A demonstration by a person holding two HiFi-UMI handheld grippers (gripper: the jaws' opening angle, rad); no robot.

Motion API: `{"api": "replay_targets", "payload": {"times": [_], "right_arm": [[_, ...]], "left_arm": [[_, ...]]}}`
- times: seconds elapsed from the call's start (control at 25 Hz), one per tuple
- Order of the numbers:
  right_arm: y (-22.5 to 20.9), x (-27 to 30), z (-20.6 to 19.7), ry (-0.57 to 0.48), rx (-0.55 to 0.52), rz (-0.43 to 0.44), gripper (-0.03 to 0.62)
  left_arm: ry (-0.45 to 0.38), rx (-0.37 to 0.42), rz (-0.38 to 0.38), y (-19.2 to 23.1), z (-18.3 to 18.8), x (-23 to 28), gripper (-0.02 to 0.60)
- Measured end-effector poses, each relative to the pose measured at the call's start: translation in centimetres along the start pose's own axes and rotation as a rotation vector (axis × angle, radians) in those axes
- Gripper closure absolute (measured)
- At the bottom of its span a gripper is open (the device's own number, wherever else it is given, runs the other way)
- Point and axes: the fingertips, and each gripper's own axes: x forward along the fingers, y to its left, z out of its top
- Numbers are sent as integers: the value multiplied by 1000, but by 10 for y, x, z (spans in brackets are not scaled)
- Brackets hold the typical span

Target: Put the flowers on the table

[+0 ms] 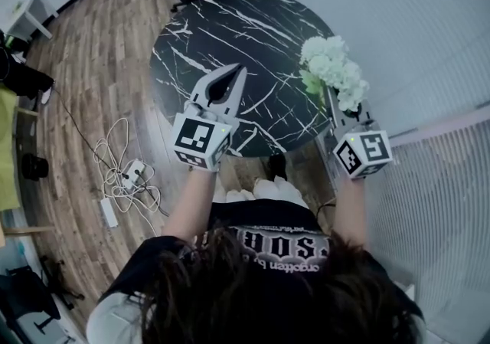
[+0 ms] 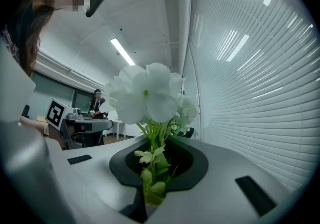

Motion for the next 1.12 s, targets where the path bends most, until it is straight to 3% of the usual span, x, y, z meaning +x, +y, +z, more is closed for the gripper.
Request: {"api": "replay_targets", "payload": {"times": [0.64, 1.12], "right_arm": [[-127, 93, -32, 74, 56, 106, 543], [-202, 155, -59, 141, 60, 143, 542]], "left_arm": [[54, -25, 103, 19, -31, 137, 580], [74, 2, 178, 37, -36, 205, 580]]}}
